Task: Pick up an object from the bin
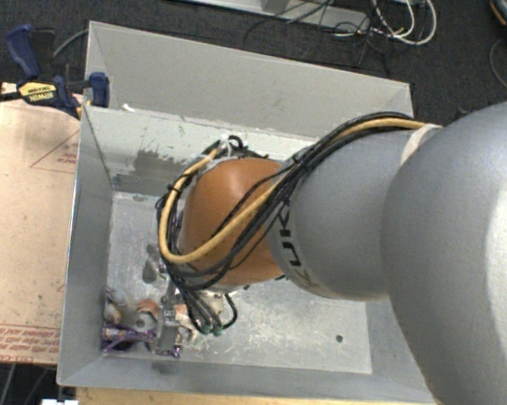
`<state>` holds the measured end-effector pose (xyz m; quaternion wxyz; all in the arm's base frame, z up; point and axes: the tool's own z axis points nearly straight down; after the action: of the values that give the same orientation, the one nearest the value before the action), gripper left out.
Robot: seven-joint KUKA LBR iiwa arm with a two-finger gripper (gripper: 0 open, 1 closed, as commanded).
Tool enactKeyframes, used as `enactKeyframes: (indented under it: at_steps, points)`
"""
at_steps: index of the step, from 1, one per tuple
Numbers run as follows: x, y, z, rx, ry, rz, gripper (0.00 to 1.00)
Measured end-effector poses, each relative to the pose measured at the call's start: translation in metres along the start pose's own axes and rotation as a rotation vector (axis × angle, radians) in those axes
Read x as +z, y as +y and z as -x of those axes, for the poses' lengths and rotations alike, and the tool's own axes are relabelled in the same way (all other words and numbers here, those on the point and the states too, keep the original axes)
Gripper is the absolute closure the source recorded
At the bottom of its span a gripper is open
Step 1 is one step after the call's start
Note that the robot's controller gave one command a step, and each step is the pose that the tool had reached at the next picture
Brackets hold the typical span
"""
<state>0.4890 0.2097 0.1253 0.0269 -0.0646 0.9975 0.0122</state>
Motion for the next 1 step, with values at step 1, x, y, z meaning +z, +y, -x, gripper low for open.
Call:
enactKeyframes:
  at_steps: [1]
  points:
    - [0.0496, -0.0030, -0.0051, -0.161, 0.005, 0.000, 1.00]
